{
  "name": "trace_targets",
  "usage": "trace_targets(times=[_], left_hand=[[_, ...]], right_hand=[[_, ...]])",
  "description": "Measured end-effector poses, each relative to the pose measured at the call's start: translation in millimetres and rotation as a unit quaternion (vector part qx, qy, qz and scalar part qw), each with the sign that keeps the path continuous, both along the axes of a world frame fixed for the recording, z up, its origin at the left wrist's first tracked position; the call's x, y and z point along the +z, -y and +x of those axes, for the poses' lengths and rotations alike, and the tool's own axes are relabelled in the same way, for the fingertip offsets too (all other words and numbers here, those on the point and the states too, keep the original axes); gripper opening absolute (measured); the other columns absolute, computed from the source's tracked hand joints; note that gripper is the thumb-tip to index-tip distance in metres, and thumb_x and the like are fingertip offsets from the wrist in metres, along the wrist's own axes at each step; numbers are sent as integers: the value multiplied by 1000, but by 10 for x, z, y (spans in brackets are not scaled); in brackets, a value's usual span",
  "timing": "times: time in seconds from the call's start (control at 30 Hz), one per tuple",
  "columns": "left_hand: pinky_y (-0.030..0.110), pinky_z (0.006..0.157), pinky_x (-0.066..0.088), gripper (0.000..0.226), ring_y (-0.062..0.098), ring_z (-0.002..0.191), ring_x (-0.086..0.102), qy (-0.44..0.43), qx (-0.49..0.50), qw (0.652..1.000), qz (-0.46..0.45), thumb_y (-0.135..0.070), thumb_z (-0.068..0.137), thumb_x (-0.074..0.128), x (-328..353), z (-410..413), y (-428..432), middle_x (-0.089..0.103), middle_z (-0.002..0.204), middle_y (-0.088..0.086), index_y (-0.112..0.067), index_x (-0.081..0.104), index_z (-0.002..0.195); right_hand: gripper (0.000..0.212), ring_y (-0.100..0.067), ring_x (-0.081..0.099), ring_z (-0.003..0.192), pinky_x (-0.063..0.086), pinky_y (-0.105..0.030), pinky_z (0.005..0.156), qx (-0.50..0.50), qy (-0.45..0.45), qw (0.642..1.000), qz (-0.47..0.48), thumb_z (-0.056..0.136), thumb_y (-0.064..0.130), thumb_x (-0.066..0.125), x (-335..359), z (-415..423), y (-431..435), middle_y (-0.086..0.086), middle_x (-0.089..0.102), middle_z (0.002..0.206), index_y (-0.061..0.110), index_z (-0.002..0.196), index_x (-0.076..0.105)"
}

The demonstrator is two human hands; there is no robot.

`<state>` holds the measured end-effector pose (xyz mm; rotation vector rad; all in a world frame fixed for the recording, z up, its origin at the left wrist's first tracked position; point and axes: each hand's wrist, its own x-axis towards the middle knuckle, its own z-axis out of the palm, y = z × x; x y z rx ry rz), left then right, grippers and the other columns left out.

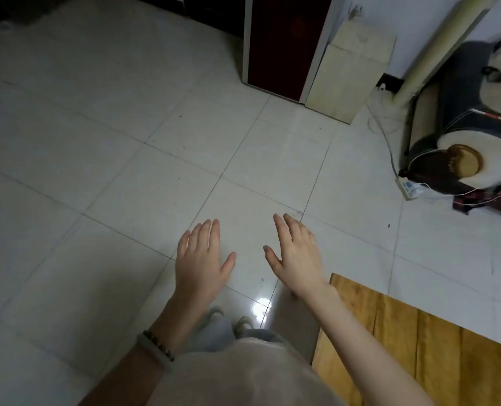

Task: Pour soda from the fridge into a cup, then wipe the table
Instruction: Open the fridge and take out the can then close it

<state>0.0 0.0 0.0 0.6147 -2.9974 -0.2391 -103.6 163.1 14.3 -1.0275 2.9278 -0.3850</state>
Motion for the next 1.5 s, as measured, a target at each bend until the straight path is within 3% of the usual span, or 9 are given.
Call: trace_targets(times=[0.37, 0.67, 0.83, 1.03, 1.27, 1.5], left_hand=[[45, 101, 39, 67, 32, 116, 55, -36, 36, 999, -9, -50, 85, 39, -13, -360, 316, 58, 126, 16, -2, 52, 129], [47, 101, 39, 64, 33, 117, 53, -16, 48, 999, 5, -44, 84, 61, -85, -1394, 1353, 56, 129, 17, -2, 49, 130], [48, 102, 39, 67, 33, 118, 52, -17, 20, 1000, -8, -45, 83, 60, 112, -2141, 2085, 55, 131, 17, -1, 47, 132], [48, 103, 37, 69, 33, 119, 52, -33, -4, 999, -19, -50, 83, 40, 297, -2928, 2924, 55, 130, 17, -1, 48, 131], [47, 103, 36, 68, 32, 119, 52, -33, -30, 999, -17, -49, 83, 39, 374, -3807, 3449, 55, 130, 16, -2, 48, 131], [45, 104, 34, 67, 31, 119, 52, -47, -45, 997, -31, -50, 85, 39, 318, -5017, 3981, 55, 131, 16, -2, 48, 131]], right_hand=[[60, -35, 59, 104, 50, -40, 86, 17, -7, 999, -45, 84, 42, 42, 17, -410, 383, -19, 57, 123, 5, 131, 47], [61, -36, 57, 110, 48, -43, 89, 8, 25, 999, -36, 85, 43, 41, -17, -1383, 1342, -20, 56, 126, 5, 131, 46], [59, -36, 55, 112, 47, -42, 91, -2, 12, 999, -50, 85, 38, 51, 176, -2097, 2062, -21, 54, 127, 4, 132, 47], [61, -35, 49, 118, 42, -42, 96, -21, 1, 997, -77, 87, 43, 44, 394, -2905, 2808, -19, 50, 132, 5, 135, 44], [59, -35, 48, 120, 41, -43, 97, -47, -4, 994, -97, 87, 40, 49, 490, -3717, 3325, -20, 49, 134, 4, 134, 45], [62, -36, 51, 117, 44, -44, 95, -53, -18, 993, -100, 87, 44, 40, 453, -4905, 3816, -20, 52, 131, 4, 132, 47]])
